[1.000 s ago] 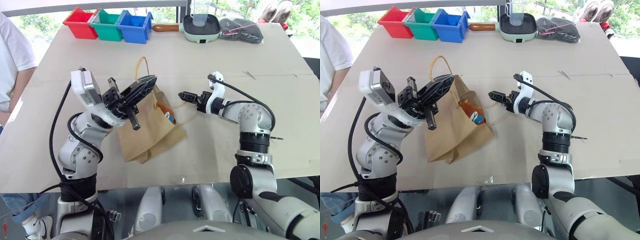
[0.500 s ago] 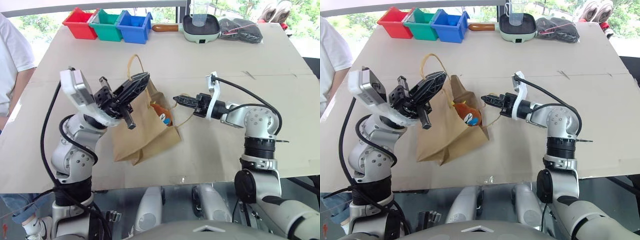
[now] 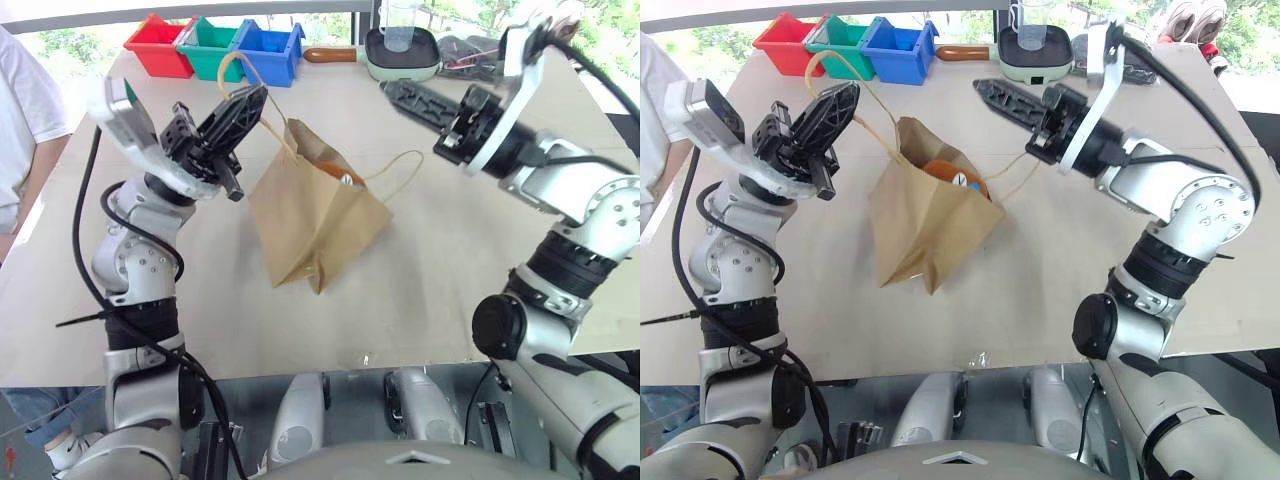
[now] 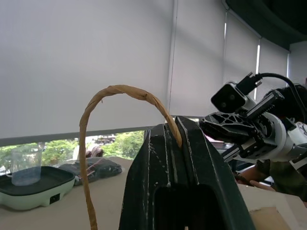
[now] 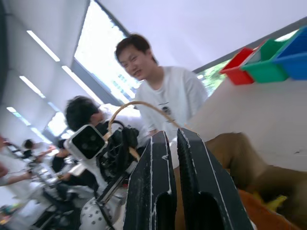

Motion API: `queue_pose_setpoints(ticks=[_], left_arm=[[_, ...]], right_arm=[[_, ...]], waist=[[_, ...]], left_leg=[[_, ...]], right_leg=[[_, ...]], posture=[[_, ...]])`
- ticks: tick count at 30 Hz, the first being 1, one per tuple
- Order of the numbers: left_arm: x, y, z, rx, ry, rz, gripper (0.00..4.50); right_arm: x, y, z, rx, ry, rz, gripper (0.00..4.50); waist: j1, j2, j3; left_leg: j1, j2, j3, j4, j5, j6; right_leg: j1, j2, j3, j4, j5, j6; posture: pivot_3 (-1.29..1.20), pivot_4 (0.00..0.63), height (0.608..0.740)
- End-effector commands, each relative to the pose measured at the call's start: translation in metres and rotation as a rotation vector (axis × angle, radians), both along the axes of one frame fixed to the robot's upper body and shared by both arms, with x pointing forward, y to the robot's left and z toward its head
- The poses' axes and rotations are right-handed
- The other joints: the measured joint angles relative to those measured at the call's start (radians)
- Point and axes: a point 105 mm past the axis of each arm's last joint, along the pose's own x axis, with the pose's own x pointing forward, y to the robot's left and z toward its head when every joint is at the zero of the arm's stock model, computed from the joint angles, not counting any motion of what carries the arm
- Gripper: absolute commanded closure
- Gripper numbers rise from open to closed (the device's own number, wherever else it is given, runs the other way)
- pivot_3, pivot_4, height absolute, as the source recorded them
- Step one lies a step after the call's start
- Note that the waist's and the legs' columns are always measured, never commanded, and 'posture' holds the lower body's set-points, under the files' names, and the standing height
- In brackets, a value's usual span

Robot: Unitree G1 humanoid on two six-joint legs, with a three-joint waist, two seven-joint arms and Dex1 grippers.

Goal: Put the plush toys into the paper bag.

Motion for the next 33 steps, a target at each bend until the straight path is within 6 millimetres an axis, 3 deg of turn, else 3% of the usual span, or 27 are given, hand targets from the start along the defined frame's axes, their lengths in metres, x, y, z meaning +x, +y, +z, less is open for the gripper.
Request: queue_pose_setpoints(ticks=[1,4,7,10,11,18,22,28,33], left_arm=[[0.002,0.003,-0.005,0.01,-0.027,-0.001,4.5],[0.0,0.001,-0.012,0.003,-0.015,-0.01,4.5],[-0.01,0.0,-0.017,-0.002,-0.003,-0.01,4.5],[-0.015,0.002,-0.02,0.003,0.009,0.003,4.5],[-0.017,0.003,-0.021,0.005,0.013,0.011,4.5],[-0.029,0.013,-0.023,0.019,0.022,0.079,4.5],[-0.039,0.018,-0.024,0.021,0.026,0.112,4.5],[-0.044,0.019,-0.023,0.015,0.031,0.133,4.5],[-0.043,0.018,-0.023,0.014,0.034,0.13,4.5]], right_arm=[[-0.008,-0.007,0.008,-0.058,-0.069,-0.081,4.41],[0.001,-0.023,-0.027,-0.106,0.027,-0.157,4.41],[0.017,-0.034,-0.089,-0.169,0.216,-0.212,3.74],[0.02,-0.028,-0.11,-0.15,0.275,-0.157,2.29],[0.022,-0.025,-0.117,-0.167,0.287,-0.145,2.03],[0.011,-0.019,-0.124,-0.21,0.271,-0.053,2.03],[-0.006,-0.041,-0.117,-0.216,0.249,-0.052,2.03],[-0.039,-0.062,-0.146,-0.295,0.358,-0.003,2.03],[-0.043,-0.047,-0.165,-0.246,0.429,0.044,2.03]], waist=[[-0.001,0.0,0.0],[-0.001,-0.002,-0.001],[-0.002,-0.003,-0.002],[-0.005,0.0,0.0],[-0.006,0.0,0.0],[0.0,0.0,0.0],[0.006,0.0,0.0],[0.006,0.0,0.0],[-0.004,0.0,0.0]], left_leg=[[0.0,0.0,0.0,0.0,0.0,0.0],[0.0,0.0,0.0,-0.002,0.0,0.0],[-0.004,0.0,0.0,-0.002,0.0,0.0],[-0.009,0.0,0.002,0.0,0.0,0.0],[-0.01,0.0,0.002,0.002,0.0,0.0],[-0.01,0.001,0.0,0.002,0.0,0.0],[-0.011,0.0,0.0,0.003,0.0,0.0],[-0.01,0.0,-0.001,0.003,0.0,0.0],[-0.008,0.001,0.0,0.003,0.0,0.0]], right_leg=[[0.0,0.0,0.0,0.0,0.0,0.0],[0.0,0.0,0.0,-0.003,0.0,0.0],[-0.003,0.0,0.0,-0.003,0.0,0.0],[-0.008,-0.001,0.002,-0.001,0.0,0.0],[-0.01,0.0,0.003,0.001,0.0,0.0],[-0.009,0.001,0.001,0.001,0.0,0.0],[-0.009,0.0,0.0,0.001,0.0,0.0],[-0.008,0.0,0.0,0.0,0.0,0.0],[-0.008,0.002,0.002,0.001,0.0,0.0]], posture=[[0.0,0.15,0.74],[0.0,0.15,0.74],[0.0,0.15,0.74],[0.0,0.15,0.74],[0.0,0.15,0.74],[0.0,0.15,0.74],[0.0,0.15,0.74],[0.0,0.15,0.74],[0.0,0.15,0.74]])
